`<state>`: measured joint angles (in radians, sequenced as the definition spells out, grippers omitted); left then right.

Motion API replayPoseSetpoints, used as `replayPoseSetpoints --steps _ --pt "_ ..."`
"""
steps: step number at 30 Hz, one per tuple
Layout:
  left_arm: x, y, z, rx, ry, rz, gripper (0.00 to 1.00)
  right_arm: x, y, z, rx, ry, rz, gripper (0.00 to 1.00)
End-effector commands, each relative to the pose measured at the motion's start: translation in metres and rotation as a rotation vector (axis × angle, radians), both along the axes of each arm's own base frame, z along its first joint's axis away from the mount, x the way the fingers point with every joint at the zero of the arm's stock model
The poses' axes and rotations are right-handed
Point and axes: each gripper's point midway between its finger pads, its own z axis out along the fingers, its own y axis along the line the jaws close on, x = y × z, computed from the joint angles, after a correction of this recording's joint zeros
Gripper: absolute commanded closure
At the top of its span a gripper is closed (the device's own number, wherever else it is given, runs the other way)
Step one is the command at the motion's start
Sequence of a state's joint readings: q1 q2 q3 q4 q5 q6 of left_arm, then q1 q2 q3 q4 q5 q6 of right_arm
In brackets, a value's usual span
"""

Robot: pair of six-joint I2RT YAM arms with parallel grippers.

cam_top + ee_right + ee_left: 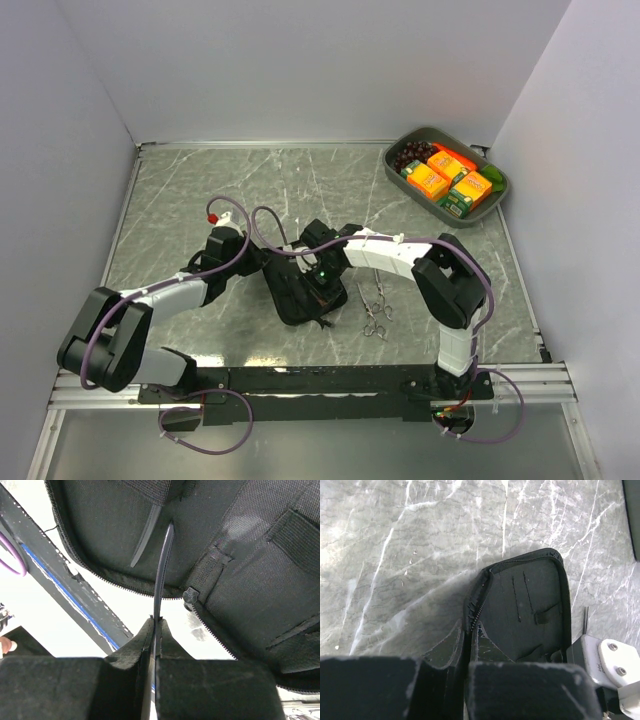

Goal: Sort the hair-cutting tools

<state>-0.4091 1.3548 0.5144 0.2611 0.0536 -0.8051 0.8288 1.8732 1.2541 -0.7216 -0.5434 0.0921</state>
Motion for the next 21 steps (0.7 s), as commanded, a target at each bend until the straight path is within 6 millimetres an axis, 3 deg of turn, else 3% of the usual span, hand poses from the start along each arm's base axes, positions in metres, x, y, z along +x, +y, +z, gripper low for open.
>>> replayPoseSetpoints --steps 1,10,21 --pt "0.007 -0.010 0.013 -0.039 -0.056 -0.030 0.99 0.007 0.028 0.017 0.116 -0.039 0.011 1.00" --pt "0.005 -0.013 0.007 -0.048 -0.039 -0.048 0.99 0.028 0.045 0.012 0.140 -0.088 -0.046 1.00" --pt "0.001 -0.017 0.005 -0.076 -0.012 -0.059 0.99 0.057 0.056 -0.017 0.038 -0.113 -0.230 1.00"
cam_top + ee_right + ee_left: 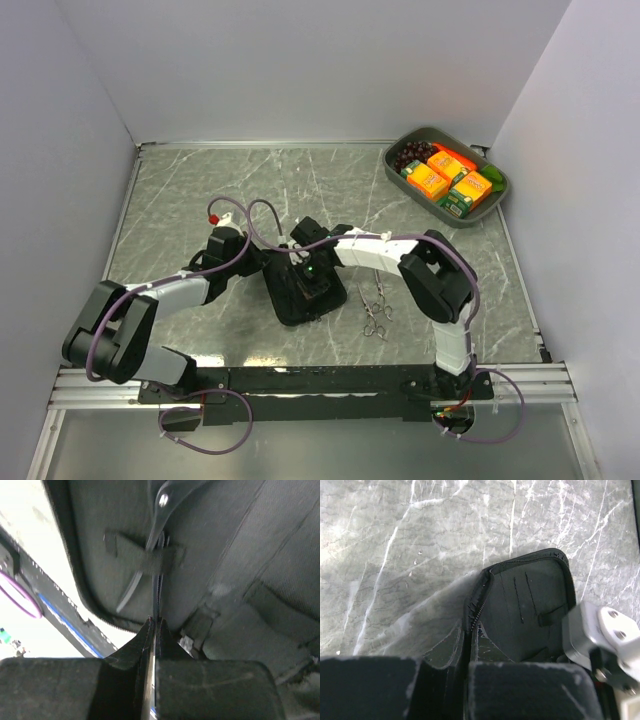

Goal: Sort the hair-cutting tools

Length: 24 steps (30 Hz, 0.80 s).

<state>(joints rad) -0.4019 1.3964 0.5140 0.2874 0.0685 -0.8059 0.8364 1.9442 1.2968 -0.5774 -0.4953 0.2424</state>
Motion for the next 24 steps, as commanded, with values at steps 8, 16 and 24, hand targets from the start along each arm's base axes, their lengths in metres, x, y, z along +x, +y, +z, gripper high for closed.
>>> replayPoseSetpoints --steps 8,16,24 --pt "-0.004 -0.017 0.012 -0.086 -0.008 -0.052 0.99 0.050 0.038 -0.009 0.003 -0.089 -0.211 1.00" --pt "-0.006 -0.017 0.011 -0.080 0.001 -0.055 0.99 0.065 0.049 -0.006 0.006 -0.102 -0.281 1.00" --pt "-0.008 -0.017 0.012 -0.074 0.002 -0.062 0.99 0.069 0.054 -0.003 0.003 -0.097 -0.291 1.00"
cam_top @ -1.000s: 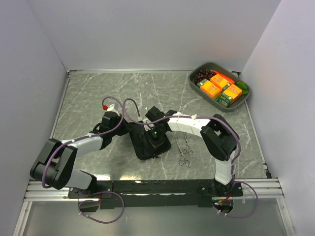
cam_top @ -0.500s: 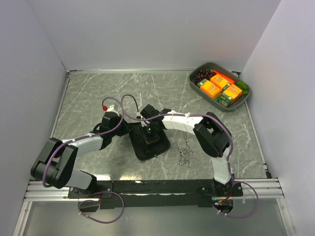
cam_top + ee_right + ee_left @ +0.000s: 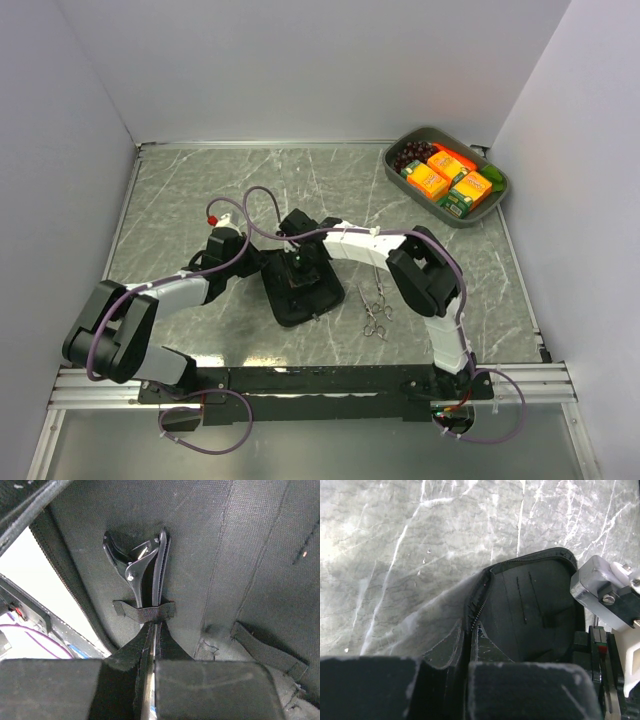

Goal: Sort the hair-cutting tools

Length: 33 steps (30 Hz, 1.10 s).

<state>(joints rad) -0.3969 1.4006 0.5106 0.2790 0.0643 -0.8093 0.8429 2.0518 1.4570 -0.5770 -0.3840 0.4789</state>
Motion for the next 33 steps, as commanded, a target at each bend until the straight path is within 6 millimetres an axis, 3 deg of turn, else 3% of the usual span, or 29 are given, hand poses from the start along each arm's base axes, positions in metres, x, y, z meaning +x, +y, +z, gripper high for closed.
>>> replayPoseSetpoints --steps 1,5,11,19,24,28,29,33 --pt "-0.007 -0.019 0.017 -0.078 -0.018 -0.073 0.99 0.031 0.021 0.001 0.041 -0.109 -0.055 0.95" --pt "-0.006 -0.018 0.019 -0.076 -0.026 -0.069 0.99 0.024 0.009 0.006 0.005 -0.114 -0.042 0.68" --pt "-0.005 -0.018 0.020 -0.073 -0.036 -0.067 0.99 0.021 -0.008 0.031 -0.039 -0.165 -0.023 0.63" --pt "-0.001 -0.017 0.024 -0.055 -0.056 -0.071 0.99 0.026 -0.034 0.087 -0.061 -0.304 -0.032 0.61" --pt "0.000 -0.013 0.026 -0.028 -0.052 -0.062 0.99 0.015 -0.074 0.107 -0.151 -0.360 -0.025 0.50" --pt "0.001 -0.008 0.032 0.021 -0.039 -0.058 0.99 0.001 -0.121 0.090 -0.265 -0.352 -0.022 0.48" --pt "0.002 -0.006 0.034 0.031 -0.037 -0.055 0.99 -0.006 -0.139 0.075 -0.333 -0.342 -0.018 0.48" --pt "0.002 0.000 0.043 0.070 -0.034 -0.048 0.99 -0.020 -0.173 0.050 -0.435 -0.325 -0.043 0.47"
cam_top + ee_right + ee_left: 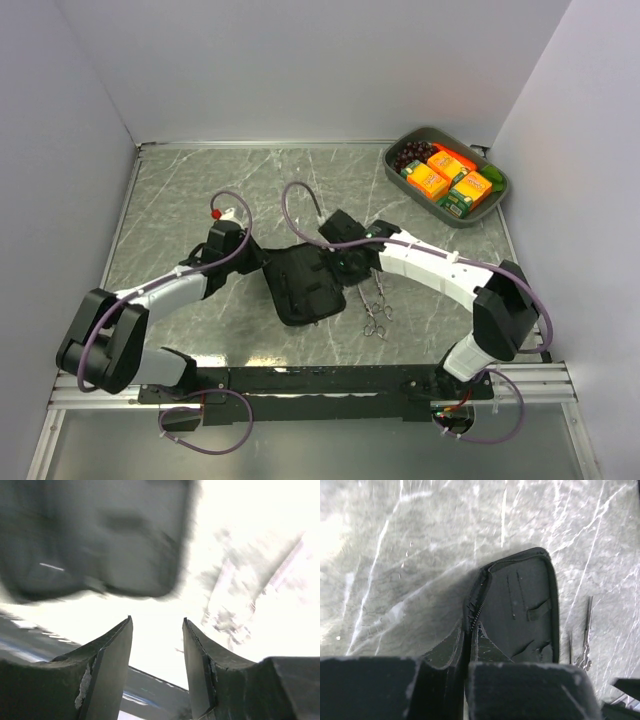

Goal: Sort the hair-cutting tools

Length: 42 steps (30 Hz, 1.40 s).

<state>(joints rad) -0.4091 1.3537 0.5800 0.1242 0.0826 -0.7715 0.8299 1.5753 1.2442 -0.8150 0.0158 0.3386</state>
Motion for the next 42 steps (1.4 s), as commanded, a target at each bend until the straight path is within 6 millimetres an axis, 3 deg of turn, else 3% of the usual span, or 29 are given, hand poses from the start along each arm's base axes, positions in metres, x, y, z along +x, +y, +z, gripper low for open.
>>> replayPoseSetpoints --steps 1,7,11,17,32,42 --pt "0.007 0.005 0.032 0.034 -0.065 0.007 0.99 -0.016 -0.053 -0.031 -0.181 0.020 -0.053 0.47" --pt "-0.007 0.006 0.033 0.013 -0.052 -0.007 0.99 -0.034 -0.074 -0.063 -0.223 0.066 -0.136 0.47" --pt "-0.019 0.009 0.026 0.024 -0.019 -0.021 0.99 -0.037 -0.075 -0.075 -0.233 0.083 -0.140 0.47" --pt "-0.024 0.012 0.022 0.030 -0.009 -0.022 0.99 -0.043 -0.068 -0.085 -0.216 0.138 -0.148 0.47" --pt "-0.025 0.010 0.019 0.024 -0.006 -0.027 0.99 -0.062 -0.085 -0.096 -0.254 0.186 -0.192 0.49" --pt "-0.023 0.010 0.015 0.039 0.001 -0.036 0.99 -0.047 -0.074 -0.115 -0.252 0.158 -0.141 0.53"
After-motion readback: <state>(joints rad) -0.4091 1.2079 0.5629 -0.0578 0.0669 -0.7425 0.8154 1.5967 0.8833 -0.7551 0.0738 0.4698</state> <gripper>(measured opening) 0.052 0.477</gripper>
